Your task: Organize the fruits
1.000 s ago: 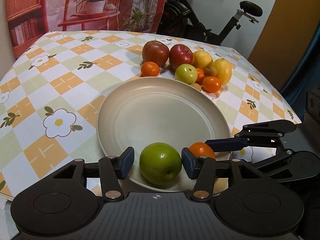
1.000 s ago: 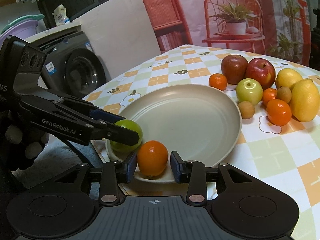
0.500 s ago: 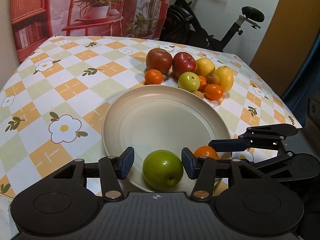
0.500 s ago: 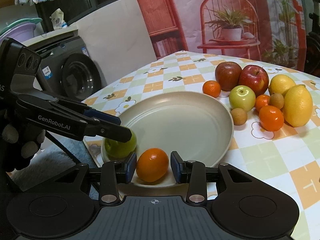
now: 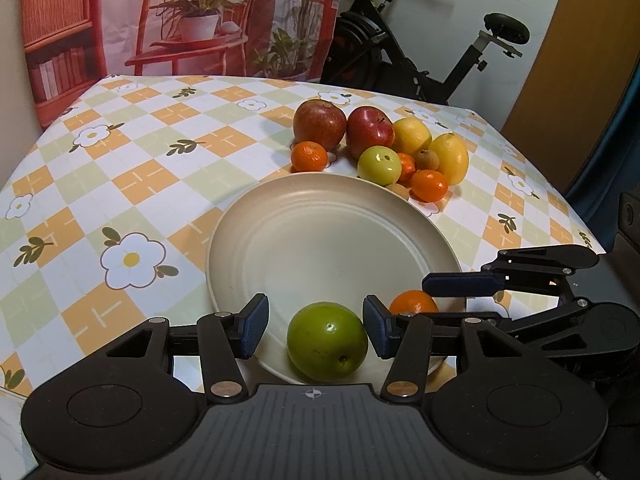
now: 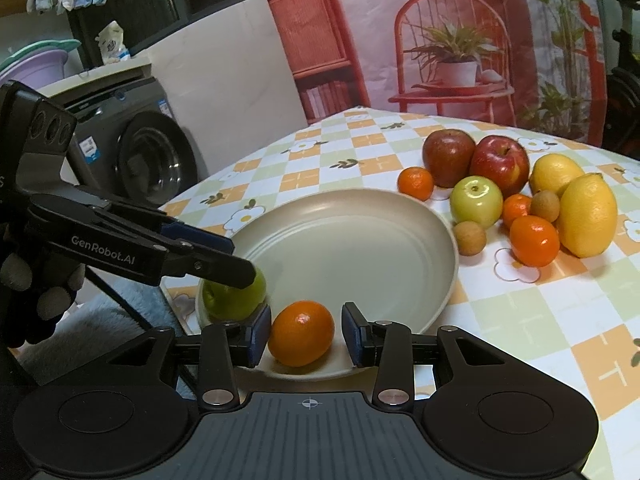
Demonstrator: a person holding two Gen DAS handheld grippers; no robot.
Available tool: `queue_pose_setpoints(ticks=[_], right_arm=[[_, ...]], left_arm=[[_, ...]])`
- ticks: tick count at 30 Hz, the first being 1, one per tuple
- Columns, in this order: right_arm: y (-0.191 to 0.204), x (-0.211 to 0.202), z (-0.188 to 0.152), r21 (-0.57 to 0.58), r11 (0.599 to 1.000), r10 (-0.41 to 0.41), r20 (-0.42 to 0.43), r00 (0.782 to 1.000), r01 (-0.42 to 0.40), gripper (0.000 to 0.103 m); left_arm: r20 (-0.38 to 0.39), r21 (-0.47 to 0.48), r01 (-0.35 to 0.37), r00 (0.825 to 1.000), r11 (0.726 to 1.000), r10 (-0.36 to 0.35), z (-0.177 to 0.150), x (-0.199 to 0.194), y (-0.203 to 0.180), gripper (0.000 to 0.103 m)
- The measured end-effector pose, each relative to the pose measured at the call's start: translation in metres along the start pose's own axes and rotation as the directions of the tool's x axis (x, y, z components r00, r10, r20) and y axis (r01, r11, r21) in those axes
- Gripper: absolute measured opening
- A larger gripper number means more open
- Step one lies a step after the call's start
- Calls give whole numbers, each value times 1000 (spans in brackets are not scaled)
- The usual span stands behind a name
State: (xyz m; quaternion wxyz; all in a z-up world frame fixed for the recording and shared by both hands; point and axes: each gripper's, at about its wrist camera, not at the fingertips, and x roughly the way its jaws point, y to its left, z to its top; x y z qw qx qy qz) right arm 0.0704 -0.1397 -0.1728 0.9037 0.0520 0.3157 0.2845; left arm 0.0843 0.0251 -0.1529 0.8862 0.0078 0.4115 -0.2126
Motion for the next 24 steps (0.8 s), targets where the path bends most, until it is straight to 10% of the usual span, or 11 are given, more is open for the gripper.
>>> queue_pose_setpoints(ticks=[24], right_arm=[[-94,-17,19,123,938,-341,157,927,324,36]], left_arm=[[202,4,-111,974,994,108,72,14,-8,55]])
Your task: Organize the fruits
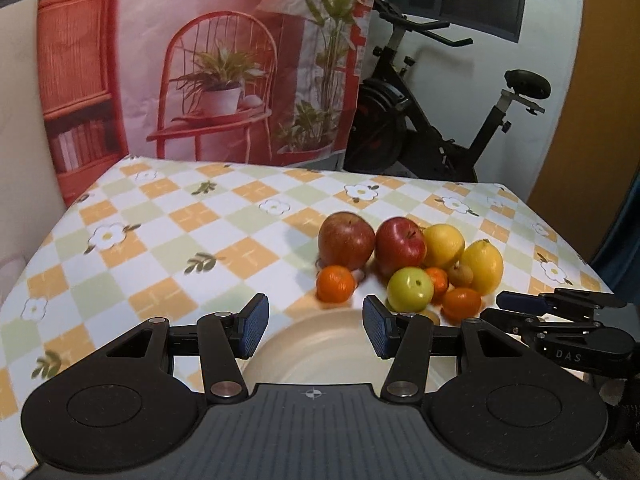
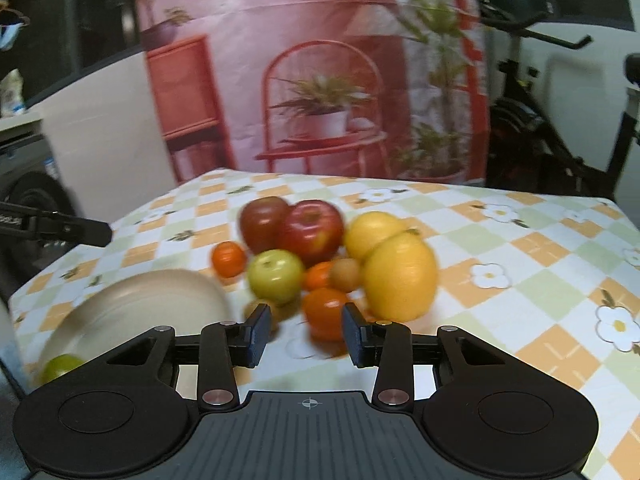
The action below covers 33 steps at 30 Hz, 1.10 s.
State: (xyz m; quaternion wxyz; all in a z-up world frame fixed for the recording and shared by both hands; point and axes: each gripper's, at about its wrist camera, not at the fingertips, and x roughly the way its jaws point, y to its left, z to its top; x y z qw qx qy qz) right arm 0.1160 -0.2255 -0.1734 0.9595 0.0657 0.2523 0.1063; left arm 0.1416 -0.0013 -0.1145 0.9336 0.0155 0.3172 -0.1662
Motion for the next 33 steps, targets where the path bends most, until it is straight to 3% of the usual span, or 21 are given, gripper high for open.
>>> queue_pose_setpoints(ticks=[9,13,18,28,33], right_arm=[[-12,30,3,49,998,-25,-59,998,28,37],[-11,39,5,53,998,-16,-81,997,20,37],[-8,50,8,53,998,-11,-96,995,16,38],[-4,55,2,40,999,1,-117,993,3,37],[-4,50,0,30,1000,8,-102,995,-5,37]], left_arm=[[44,-77,-84,995,993,88,17,24,7,55],[62,-70,-68,995,995,73,20,29,8,55],[14,-64,-51,999,997,52,20,39,8,55],[33,-96,-30,999,995,34,17,51,18,59],[11,-79,-72,997,994,73,19,53,13,59]])
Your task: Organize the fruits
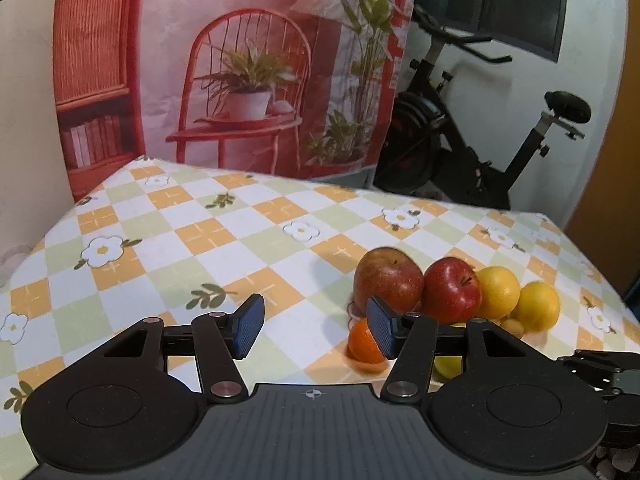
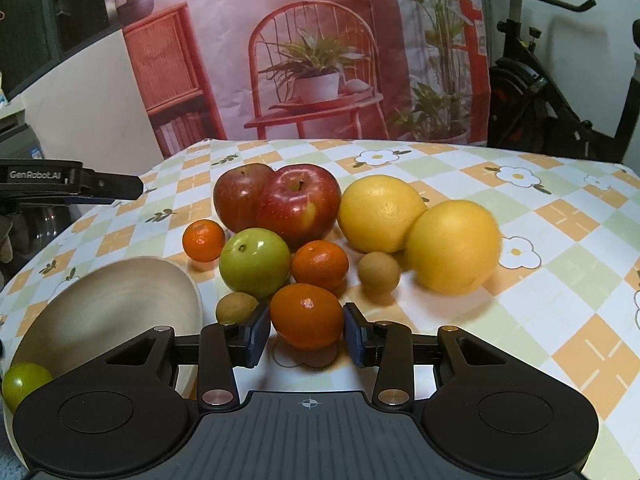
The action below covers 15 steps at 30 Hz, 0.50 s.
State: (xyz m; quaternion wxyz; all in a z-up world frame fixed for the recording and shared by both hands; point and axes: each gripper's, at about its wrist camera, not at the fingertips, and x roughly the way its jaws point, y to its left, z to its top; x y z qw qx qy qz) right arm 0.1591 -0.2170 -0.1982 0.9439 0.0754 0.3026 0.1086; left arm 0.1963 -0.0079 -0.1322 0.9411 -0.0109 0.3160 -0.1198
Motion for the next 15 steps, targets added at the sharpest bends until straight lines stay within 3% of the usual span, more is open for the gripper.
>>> queue_pose_setpoints(ticks=[5,15], right_arm=[[5,-7,-7,-37,999,9,23,1000,-8,36],[-1,-11,-7,-17,1000,9,44,999,-8,36]], left_arm=[[-63,13,-29,998,999,30,2,8,1,59],[-125,53,40,992,998,-33,-1,21,-6,57]])
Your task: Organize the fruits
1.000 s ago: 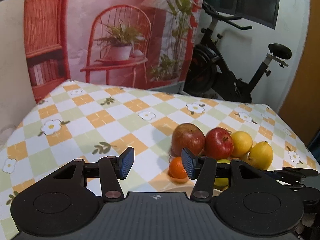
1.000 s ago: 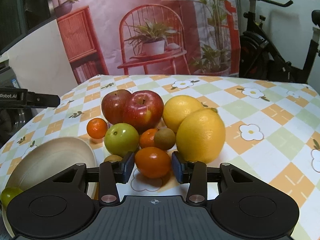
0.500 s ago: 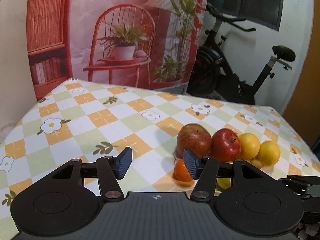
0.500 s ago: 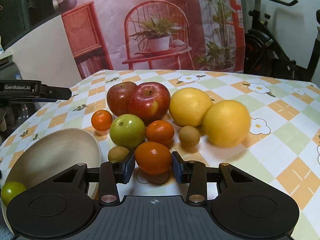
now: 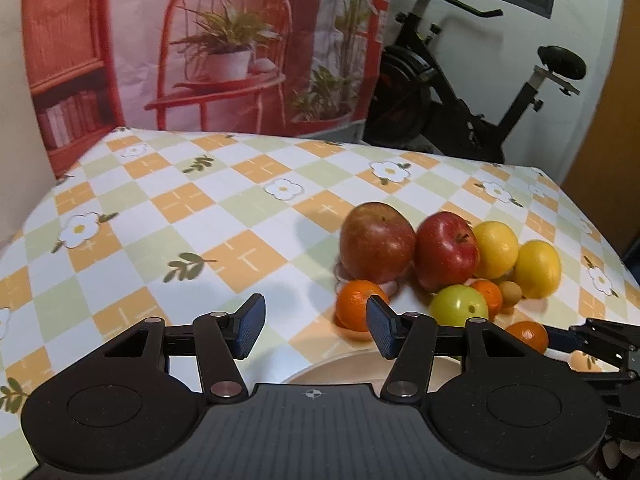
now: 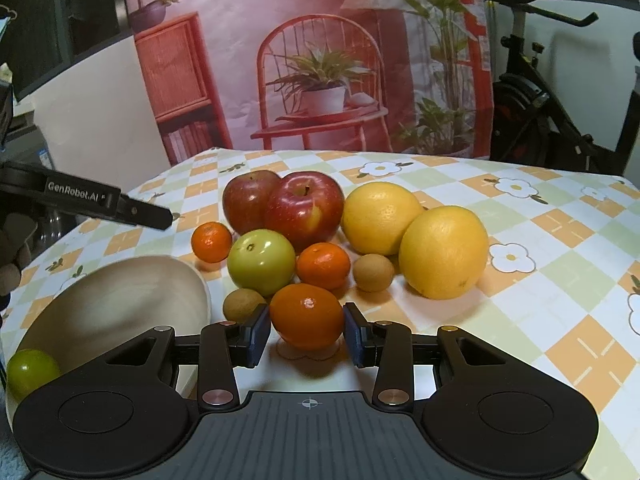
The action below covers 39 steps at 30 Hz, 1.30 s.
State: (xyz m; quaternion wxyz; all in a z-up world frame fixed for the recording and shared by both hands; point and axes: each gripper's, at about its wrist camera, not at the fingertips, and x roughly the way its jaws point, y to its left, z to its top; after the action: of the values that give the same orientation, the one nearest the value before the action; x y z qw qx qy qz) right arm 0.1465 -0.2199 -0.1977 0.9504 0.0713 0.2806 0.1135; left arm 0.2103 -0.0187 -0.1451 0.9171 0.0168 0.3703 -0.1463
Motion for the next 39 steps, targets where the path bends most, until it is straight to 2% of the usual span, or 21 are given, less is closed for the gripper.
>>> queue_pose_setpoints(ticks=[2,6,10,14,21,23,25,32,39], right_arm=[[-2,-1,0,7,1000,-10,9,1000,10,36],[-6,-3,0,28,999,-22,21,1000,21,36],[-8,-4,0,37,999,-20,25,999,19,36],[-8,-4,-1,40,999,-17,26,1000,16,36],[-8,-4,0,46,999,-12,23,1000,11,36],[-8,-3,0,46,999,-12,22,1000,11,36],[-8,-3,0,47,999,-12,22,1000,11,36],[-8,-3,0,48,999,-9,23,1000,8,36],[-10,-4,0,65,998,12,34,999,-14,36]], left_arm=[[-1,12,2,1000,1000,-2,1,3,-2,57],[-5,32,52,999,998,-52,4,11,-7,57],[-22,72,49,999,996,-47,5,25,-14,57],[-44,72,46,998,996,-43,5,38,-15,57],[-57,72,89,995,993,-85,7,47,-18,57],[-59,73,105,993,992,-101,7,49,-20,52],[-59,80,127,991,989,-122,6,49,-23,38],[-54,84,115,992,990,-110,4,45,-26,37],[19,17,116,993,993,-116,6,11,-11,36]])
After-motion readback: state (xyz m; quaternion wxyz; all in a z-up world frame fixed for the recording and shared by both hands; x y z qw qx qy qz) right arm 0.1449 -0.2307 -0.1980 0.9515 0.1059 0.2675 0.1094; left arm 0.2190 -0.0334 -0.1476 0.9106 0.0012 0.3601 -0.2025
